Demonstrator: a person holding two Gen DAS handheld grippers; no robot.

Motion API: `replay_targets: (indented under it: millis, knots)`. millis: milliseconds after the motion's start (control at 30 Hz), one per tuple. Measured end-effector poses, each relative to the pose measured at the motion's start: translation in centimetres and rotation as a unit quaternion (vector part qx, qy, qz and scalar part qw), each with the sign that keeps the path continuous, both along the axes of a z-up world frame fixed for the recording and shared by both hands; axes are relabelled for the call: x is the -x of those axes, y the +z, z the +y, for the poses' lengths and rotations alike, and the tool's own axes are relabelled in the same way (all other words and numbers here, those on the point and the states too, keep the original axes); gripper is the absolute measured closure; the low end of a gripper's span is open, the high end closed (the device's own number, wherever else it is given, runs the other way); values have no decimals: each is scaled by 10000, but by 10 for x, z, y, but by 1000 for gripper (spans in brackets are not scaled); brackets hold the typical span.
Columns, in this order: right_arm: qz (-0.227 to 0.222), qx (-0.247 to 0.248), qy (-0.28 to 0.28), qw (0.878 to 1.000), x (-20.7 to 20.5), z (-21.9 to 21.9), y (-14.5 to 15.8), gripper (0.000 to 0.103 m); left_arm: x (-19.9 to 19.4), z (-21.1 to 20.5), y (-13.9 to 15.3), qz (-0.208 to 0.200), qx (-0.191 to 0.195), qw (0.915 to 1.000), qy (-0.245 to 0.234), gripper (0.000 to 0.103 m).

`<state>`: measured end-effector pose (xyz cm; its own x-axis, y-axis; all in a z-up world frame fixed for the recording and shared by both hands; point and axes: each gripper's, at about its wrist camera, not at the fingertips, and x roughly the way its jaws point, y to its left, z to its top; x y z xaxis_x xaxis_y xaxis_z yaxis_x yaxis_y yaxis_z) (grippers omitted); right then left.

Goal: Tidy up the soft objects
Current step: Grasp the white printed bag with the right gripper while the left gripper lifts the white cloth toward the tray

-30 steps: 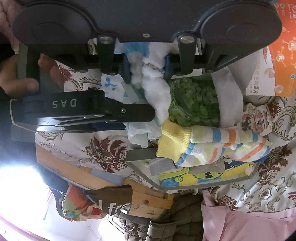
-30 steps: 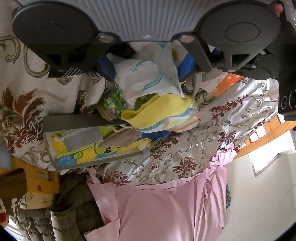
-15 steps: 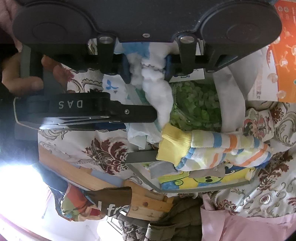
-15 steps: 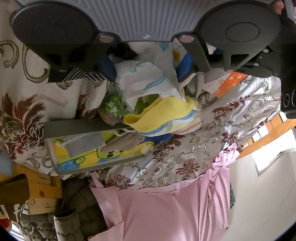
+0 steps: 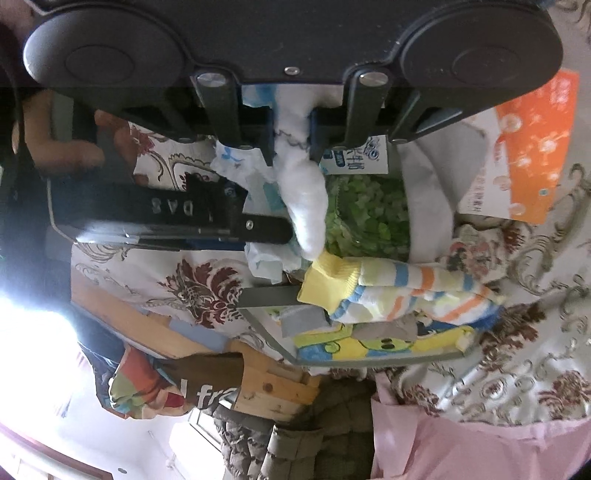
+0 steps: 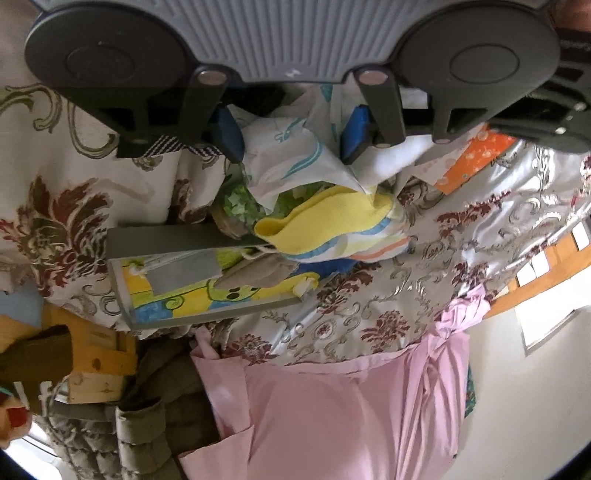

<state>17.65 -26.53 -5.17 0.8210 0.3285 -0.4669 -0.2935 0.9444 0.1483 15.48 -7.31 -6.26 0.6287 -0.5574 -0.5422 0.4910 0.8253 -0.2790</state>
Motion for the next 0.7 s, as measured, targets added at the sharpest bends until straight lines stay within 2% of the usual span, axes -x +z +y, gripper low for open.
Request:
replay_targets:
  millis: [367,533,700]
  knots:
    - [-83,-579,-354,9977,9,-26,13,41,33,24,23,-83,249,9984,504,86]
    - [-253,-701,-417,9963,17,-32,21,41,41,27,45,-328,379,9970,587,86]
    - [-568,-801,-524,9938,25,-36,32,41,37,22,73,-790,421,9936,683,85]
